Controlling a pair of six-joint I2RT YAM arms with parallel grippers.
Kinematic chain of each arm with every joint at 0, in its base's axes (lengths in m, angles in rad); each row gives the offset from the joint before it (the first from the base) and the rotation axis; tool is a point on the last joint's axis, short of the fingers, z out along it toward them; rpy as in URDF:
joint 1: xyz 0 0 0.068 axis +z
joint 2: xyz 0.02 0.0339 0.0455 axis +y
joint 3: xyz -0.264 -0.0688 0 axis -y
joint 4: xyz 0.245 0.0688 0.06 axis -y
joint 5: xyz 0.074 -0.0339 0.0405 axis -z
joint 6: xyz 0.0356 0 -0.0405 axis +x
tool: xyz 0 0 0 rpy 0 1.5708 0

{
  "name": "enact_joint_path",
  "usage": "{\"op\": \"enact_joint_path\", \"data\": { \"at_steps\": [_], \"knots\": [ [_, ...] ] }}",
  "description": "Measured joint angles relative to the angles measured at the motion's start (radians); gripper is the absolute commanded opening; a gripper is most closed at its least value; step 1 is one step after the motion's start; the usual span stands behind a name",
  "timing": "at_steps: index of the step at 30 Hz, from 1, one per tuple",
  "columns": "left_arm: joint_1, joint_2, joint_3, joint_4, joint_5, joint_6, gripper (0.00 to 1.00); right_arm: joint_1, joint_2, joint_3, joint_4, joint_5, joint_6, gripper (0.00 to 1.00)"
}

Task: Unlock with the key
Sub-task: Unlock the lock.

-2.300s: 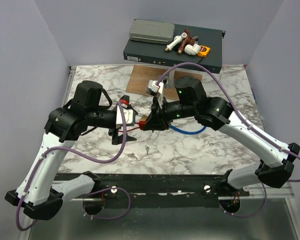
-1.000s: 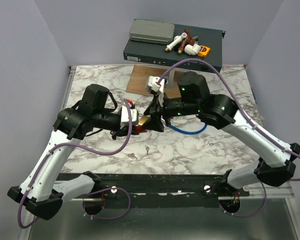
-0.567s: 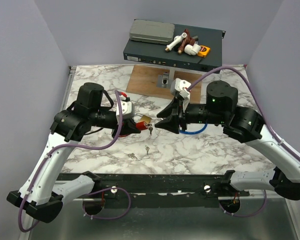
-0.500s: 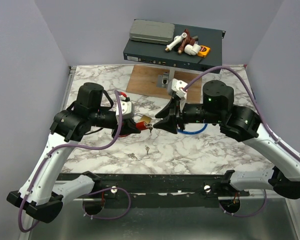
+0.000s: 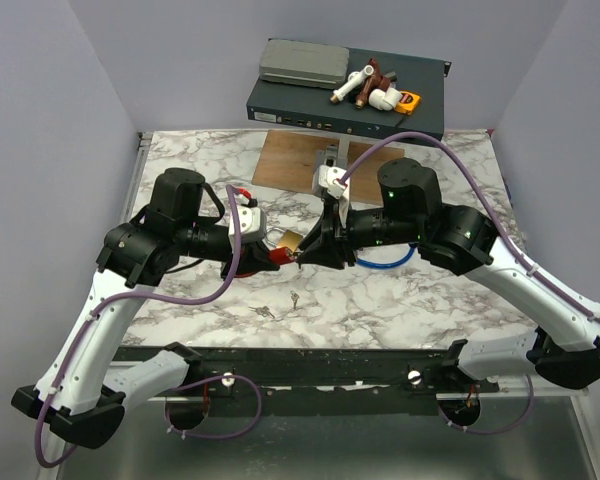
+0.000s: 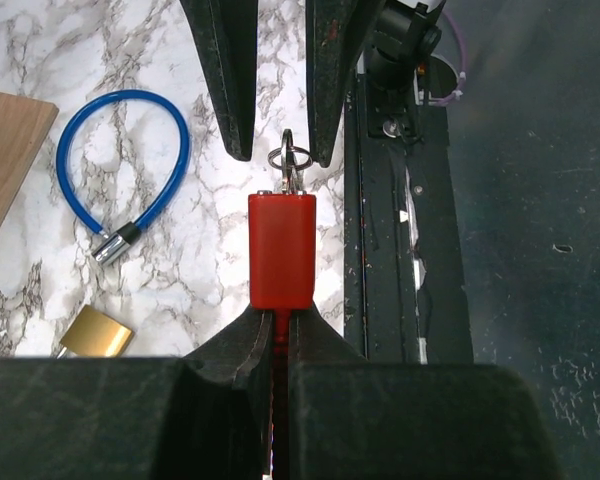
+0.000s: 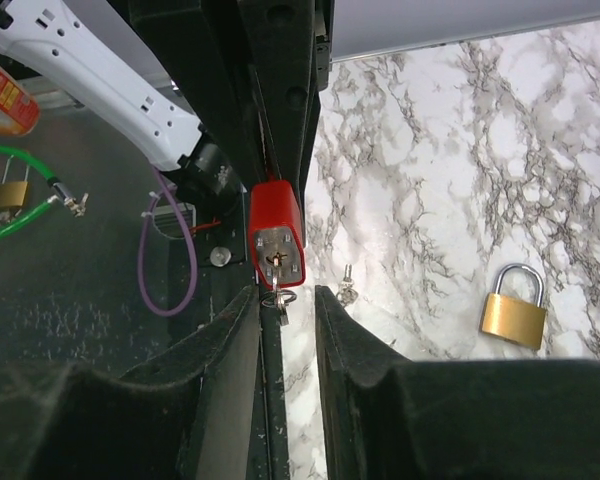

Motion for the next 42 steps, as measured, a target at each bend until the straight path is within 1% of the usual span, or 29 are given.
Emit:
{"op": "enact_joint_path", "data": {
  "at_steps": [6,8,10,12,14,15,32,36,42],
  "knots": [
    [0.000,-0.002,0.000,-0.006,0.000,0.011,0.00,0.000,0.000,0.003,-0.003,-0.003,0.000,0.31],
    [0.000,-0.004,0.000,-0.007,0.000,0.015,0.00,0.000,0.000,0.010,-0.005,-0.008,0.000,0.28],
    [0.000,-0.006,0.000,-0.007,0.000,0.019,0.00,0.000,0.000,0.015,-0.005,-0.019,0.000,0.20],
    [0.000,-0.008,0.000,-0.007,0.000,0.020,0.00,0.000,0.000,0.021,-0.006,-0.031,-0.001,0.08],
    [0.000,-0.009,0.000,-0.007,0.000,0.023,0.00,0.000,0.001,0.026,-0.006,-0.042,-0.002,0.02],
    [0.000,-0.010,0.000,-0.007,0.000,0.023,0.00,0.000,0.000,0.027,-0.006,-0.045,-0.002,0.01],
    [0.000,-0.013,0.000,-0.003,0.000,0.000,0.00,-0.002,0.007,0.027,-0.003,-0.061,0.005,0.01],
    [0.000,-0.013,0.002,-0.003,0.000,-0.017,0.00,-0.007,0.008,0.008,0.029,-0.072,0.032,0.01],
    [0.000,0.005,0.021,-0.015,-0.003,-0.039,0.00,-0.018,-0.016,-0.062,0.127,-0.085,0.089,0.01]
  ]
}}
